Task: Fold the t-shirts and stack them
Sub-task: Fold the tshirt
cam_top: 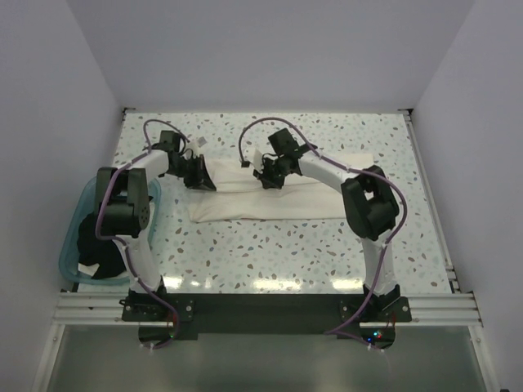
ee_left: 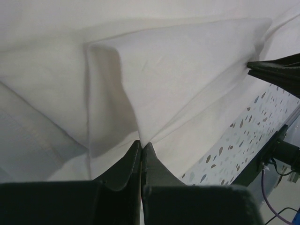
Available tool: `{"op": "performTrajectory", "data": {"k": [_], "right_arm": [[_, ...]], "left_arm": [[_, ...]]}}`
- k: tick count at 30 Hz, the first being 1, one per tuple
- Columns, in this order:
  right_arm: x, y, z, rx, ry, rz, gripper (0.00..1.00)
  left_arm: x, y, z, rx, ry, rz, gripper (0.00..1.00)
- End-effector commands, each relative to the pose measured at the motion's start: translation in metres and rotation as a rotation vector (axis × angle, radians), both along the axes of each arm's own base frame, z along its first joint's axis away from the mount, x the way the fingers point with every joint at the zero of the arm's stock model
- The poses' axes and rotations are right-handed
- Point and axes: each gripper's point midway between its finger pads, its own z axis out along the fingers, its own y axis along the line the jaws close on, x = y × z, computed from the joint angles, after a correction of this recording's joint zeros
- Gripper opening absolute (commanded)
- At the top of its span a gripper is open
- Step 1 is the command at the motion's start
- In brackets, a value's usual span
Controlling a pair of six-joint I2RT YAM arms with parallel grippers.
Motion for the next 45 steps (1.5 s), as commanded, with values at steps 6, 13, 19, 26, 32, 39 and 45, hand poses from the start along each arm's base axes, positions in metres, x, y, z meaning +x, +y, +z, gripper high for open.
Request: {"op": "performTrajectory", "data": {"k": [6, 13, 19, 26, 32, 39, 45], "right_arm": [[-0.018, -0.002, 0.012, -0.024, 0.007, 0.084, 0.0], [-0.02, -0.012, 0.059, 0.015, 0.065, 0.04, 0.48], [0.025, -0.086, 0.058, -0.074, 0.103, -0.248, 0.4], [0.059, -0.192, 0.024, -0.256, 0.132, -0.518, 0.36], [0.058, -0.238, -0.012, -0.415, 0.153, -0.551, 0.31], [0.024, -0.253, -0.043, -0.514, 0.221, -0.483, 0.24], [-0.07, -0.222, -0.052, -0.533, 0.378, -0.327, 0.21]], "left_arm": [[-0.01, 0.013, -0.011, 0.046, 0.03, -0.03, 0.14], [0.006, 0.022, 0.047, 0.018, -0.199, -0.03, 0.45], [0.007, -0.013, 0.058, 0.131, -0.299, -0.134, 0.45], [-0.007, -0.032, 0.009, 0.315, -0.195, -0.195, 0.42], [-0.015, -0.022, -0.024, 0.482, -0.139, -0.23, 0.38], [0.01, 0.0, -0.059, 0.64, -0.152, -0.295, 0.32], [0.111, 0.023, -0.065, 0.729, -0.282, -0.303, 0.3]]}}
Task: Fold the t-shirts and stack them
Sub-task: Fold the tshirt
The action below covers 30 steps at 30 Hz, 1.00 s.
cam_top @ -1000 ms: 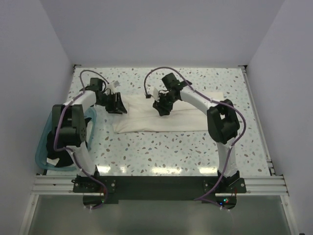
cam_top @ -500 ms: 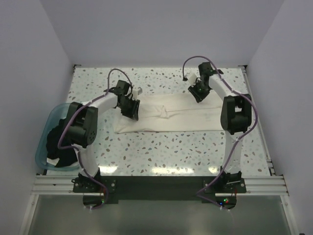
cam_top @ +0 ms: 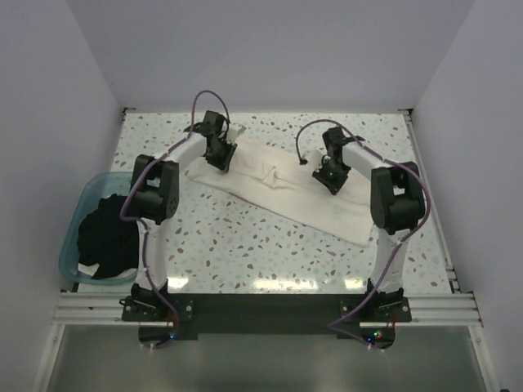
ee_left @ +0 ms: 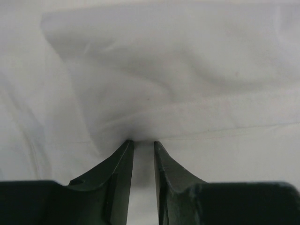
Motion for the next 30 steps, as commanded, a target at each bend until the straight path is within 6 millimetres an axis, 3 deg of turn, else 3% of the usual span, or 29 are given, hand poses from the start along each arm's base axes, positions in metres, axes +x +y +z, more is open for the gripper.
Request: {"op": "performTrajectory", "data": {"k": [1, 2, 3, 5, 6, 7, 8, 9, 10, 13, 14, 18, 23, 26, 30], "right_arm": [[-0.095, 0.027, -0.016, 0.001, 0.245, 0.104, 0.2], [-0.112, 0.04, -0.01, 0.025, 0.265, 0.131, 0.2], [-0.147, 0.073, 0.001, 0.112, 0.32, 0.198, 0.2], [-0.177, 0.106, 0.021, 0.199, 0.359, 0.212, 0.21], [-0.189, 0.13, 0.044, 0.283, 0.364, 0.244, 0.22], [-0.19, 0.138, 0.054, 0.325, 0.371, 0.194, 0.23], [-0.187, 0.142, 0.064, 0.348, 0.36, 0.183, 0.23], [-0.183, 0.144, 0.071, 0.356, 0.345, 0.18, 0.23], [-0.17, 0.141, 0.083, 0.345, 0.293, 0.175, 0.23], [-0.146, 0.125, 0.087, 0.284, 0.187, 0.176, 0.24], [-0.142, 0.12, 0.084, 0.263, 0.169, 0.184, 0.24], [-0.133, 0.118, 0.057, 0.217, 0.156, 0.196, 0.22], [-0.13, 0.115, 0.022, 0.162, 0.183, 0.175, 0.15], [-0.138, 0.112, 0.001, 0.125, 0.208, 0.183, 0.13], [-0.174, 0.117, -0.019, 0.099, 0.302, 0.229, 0.09]], "left_arm": [[0.066, 0.043, -0.034, 0.154, -0.085, -0.022, 0.3], [0.082, 0.043, -0.044, 0.153, -0.096, -0.033, 0.3], [0.122, 0.04, -0.01, 0.115, -0.211, -0.023, 0.3], [0.151, 0.031, 0.009, 0.024, -0.282, -0.016, 0.32], [0.174, 0.032, 0.04, -0.022, -0.377, -0.001, 0.34], [0.179, 0.024, 0.054, -0.088, -0.408, -0.017, 0.36], [0.184, 0.023, 0.089, -0.125, -0.478, -0.004, 0.4], [0.179, 0.025, 0.09, -0.141, -0.482, -0.001, 0.42], [0.184, 0.02, 0.112, -0.179, -0.555, -0.017, 0.45], [0.165, 0.014, 0.163, -0.232, -0.65, -0.042, 0.53], [0.157, 0.014, 0.188, -0.257, -0.68, -0.032, 0.55], [0.123, 0.01, 0.185, -0.293, -0.589, -0.044, 0.57], [0.083, 0.009, 0.157, -0.304, -0.408, -0.041, 0.56], [0.062, 0.01, 0.142, -0.305, -0.345, -0.05, 0.57], [0.039, 0.01, 0.117, -0.247, -0.257, -0.064, 0.6]]}}
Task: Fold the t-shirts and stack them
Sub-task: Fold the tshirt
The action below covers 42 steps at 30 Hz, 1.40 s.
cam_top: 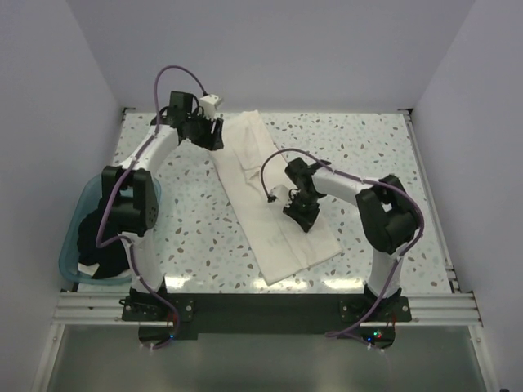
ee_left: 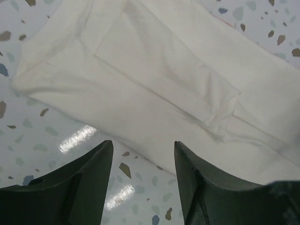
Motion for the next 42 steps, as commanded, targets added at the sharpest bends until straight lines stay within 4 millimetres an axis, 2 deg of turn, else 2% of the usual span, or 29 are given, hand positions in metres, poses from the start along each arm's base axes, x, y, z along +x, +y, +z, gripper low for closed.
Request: {"op": "performTrajectory", "data": {"k": [1, 2, 3, 5, 7, 9, 10, 12, 13, 14, 16, 17, 19, 21, 22, 23, 24, 26, 27, 28, 30, 31, 33, 34, 36, 37, 39, 40, 42], "right_arm": [[-0.028, 0.011, -0.016, -0.01, 0.028, 0.043, 0.09], [-0.037, 0.014, -0.018, -0.006, 0.04, 0.057, 0.08], [-0.056, 0.022, -0.02, -0.008, 0.061, 0.102, 0.08], [-0.082, 0.038, -0.02, 0.023, 0.122, 0.122, 0.08], [-0.108, 0.061, -0.014, 0.069, 0.192, 0.143, 0.08], [-0.122, 0.081, -0.007, 0.108, 0.217, 0.156, 0.11], [-0.126, 0.089, -0.002, 0.14, 0.238, 0.154, 0.12], [-0.128, 0.101, 0.013, 0.188, 0.267, 0.153, 0.17], [-0.127, 0.105, 0.02, 0.206, 0.272, 0.155, 0.19], [-0.128, 0.111, 0.032, 0.249, 0.283, 0.161, 0.2], [-0.11, 0.12, 0.057, 0.325, 0.264, 0.135, 0.21], [-0.088, 0.121, 0.073, 0.383, 0.227, 0.082, 0.22], [-0.054, 0.119, 0.084, 0.42, 0.15, 0.014, 0.21], [0.001, 0.104, 0.089, 0.405, -0.008, -0.067, 0.19], [0.021, 0.099, 0.089, 0.399, -0.061, -0.1, 0.19], [0.043, 0.09, 0.089, 0.391, -0.114, -0.139, 0.19], [0.075, 0.085, 0.085, 0.349, -0.219, -0.174, 0.18], [0.104, 0.08, 0.08, 0.322, -0.273, -0.206, 0.15], [0.13, 0.08, 0.091, 0.336, -0.333, -0.235, 0.14], [0.142, 0.076, 0.078, 0.299, -0.341, -0.272, 0.14], [0.169, 0.079, 0.086, 0.318, -0.406, -0.304, 0.14], [0.177, 0.079, 0.081, 0.307, -0.421, -0.319, 0.14], [0.189, 0.086, 0.085, 0.327, -0.449, -0.325, 0.14], [0.193, 0.086, 0.075, 0.312, -0.441, -0.337, 0.14], [0.199, 0.087, 0.072, 0.298, -0.438, -0.355, 0.13], [0.198, 0.086, 0.062, 0.282, -0.418, -0.362, 0.13], [0.195, 0.085, 0.057, 0.268, -0.403, -0.371, 0.12], [0.194, 0.083, 0.054, 0.264, -0.402, -0.373, 0.12], [0.19, 0.081, 0.047, 0.248, -0.402, -0.378, 0.12]], "left_arm": [[-0.03, 0.0, -0.024, 0.063, 0.111, -0.028, 0.6], [-0.032, -0.001, -0.032, 0.081, 0.125, -0.026, 0.6], [-0.037, -0.002, -0.037, 0.096, 0.146, -0.033, 0.59], [-0.041, -0.001, -0.052, 0.123, 0.179, -0.032, 0.58], [-0.044, -0.002, -0.068, 0.149, 0.219, -0.03, 0.58], [-0.042, -0.005, -0.081, 0.176, 0.231, -0.024, 0.57], [-0.043, -0.006, -0.096, 0.183, 0.261, -0.029, 0.56], [-0.043, -0.012, -0.111, 0.194, 0.284, -0.047, 0.55], [-0.045, -0.012, -0.132, 0.211, 0.325, -0.053, 0.54], [-0.044, -0.015, -0.138, 0.215, 0.335, -0.061, 0.52], [-0.047, -0.018, -0.158, 0.208, 0.378, -0.064, 0.5], [-0.042, -0.021, -0.159, 0.197, 0.367, -0.063, 0.5], [-0.026, -0.029, -0.159, 0.168, 0.347, -0.05, 0.48], [-0.016, -0.036, -0.156, 0.145, 0.342, -0.039, 0.46], [-0.011, -0.039, -0.156, 0.128, 0.341, -0.027, 0.46], [0.0, -0.041, -0.145, 0.112, 0.309, -0.023, 0.47], [0.008, -0.043, -0.131, 0.094, 0.269, -0.017, 0.48], [0.018, -0.044, -0.11, 0.067, 0.212, -0.01, 0.51], [0.025, -0.043, -0.097, 0.057, 0.174, -0.004, 0.53], [0.029, -0.042, -0.076, 0.046, 0.131, 0.002, 0.55], [0.032, -0.038, -0.057, 0.042, 0.093, 0.005, 0.56], [0.026, -0.038, -0.046, 0.039, 0.077, -0.009, 0.57], [0.017, -0.039, -0.038, 0.025, 0.064, -0.032, 0.57], [0.003, -0.041, -0.037, 0.004, 0.081, -0.042, 0.58], [-0.01, -0.046, -0.031, -0.024, 0.092, -0.059, 0.57], [-0.021, -0.047, -0.041, -0.031, 0.134, -0.058, 0.56], [-0.034, -0.051, -0.042, -0.054, 0.158, -0.077, 0.54], [-0.046, -0.051, -0.055, -0.054, 0.196, -0.075, 0.54], [-0.056, -0.053, -0.064, -0.059, 0.219, -0.08, 0.53]]}}
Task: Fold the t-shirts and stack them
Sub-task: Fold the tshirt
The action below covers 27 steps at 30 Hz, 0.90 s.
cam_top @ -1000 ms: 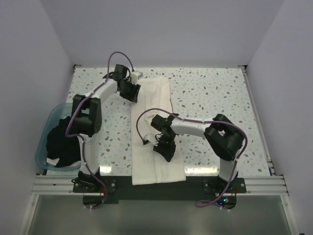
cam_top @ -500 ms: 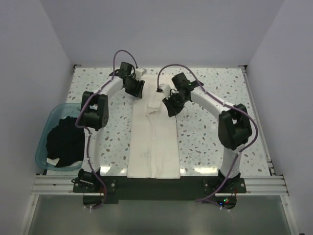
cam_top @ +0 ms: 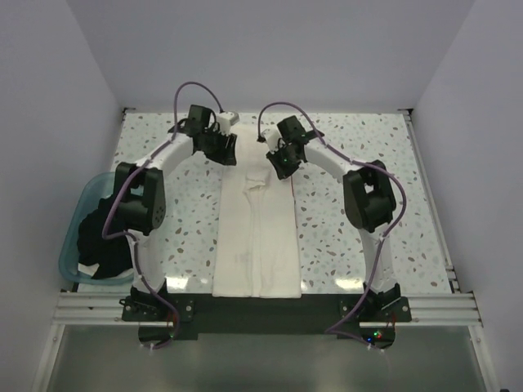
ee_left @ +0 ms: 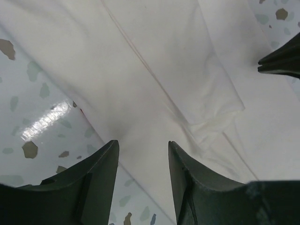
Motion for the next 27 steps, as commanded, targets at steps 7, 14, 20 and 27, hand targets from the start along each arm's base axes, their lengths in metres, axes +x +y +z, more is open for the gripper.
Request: {"op": "performTrajectory", "data": {"k": [7, 14, 20, 27], "right_arm": [[0.008, -0.013, -0.022, -0.084, -0.028, -0.072, 0.11], [0.04, -0.031, -0.044, -0.189, -0.115, -0.154, 0.1], [0.076, -0.04, -0.048, -0.201, -0.139, -0.246, 0.1], [0.099, -0.035, -0.046, -0.208, -0.184, -0.235, 0.11]], "left_arm": [[-0.035, -0.006, -0.057, -0.015, 0.15, -0.011, 0.45], [-0.009, 0.002, -0.084, 0.019, 0.174, 0.054, 0.37], [0.017, -0.002, -0.09, 0.004, 0.161, 0.081, 0.37], [0.049, 0.009, -0.097, 0.011, 0.145, 0.128, 0.37]]}}
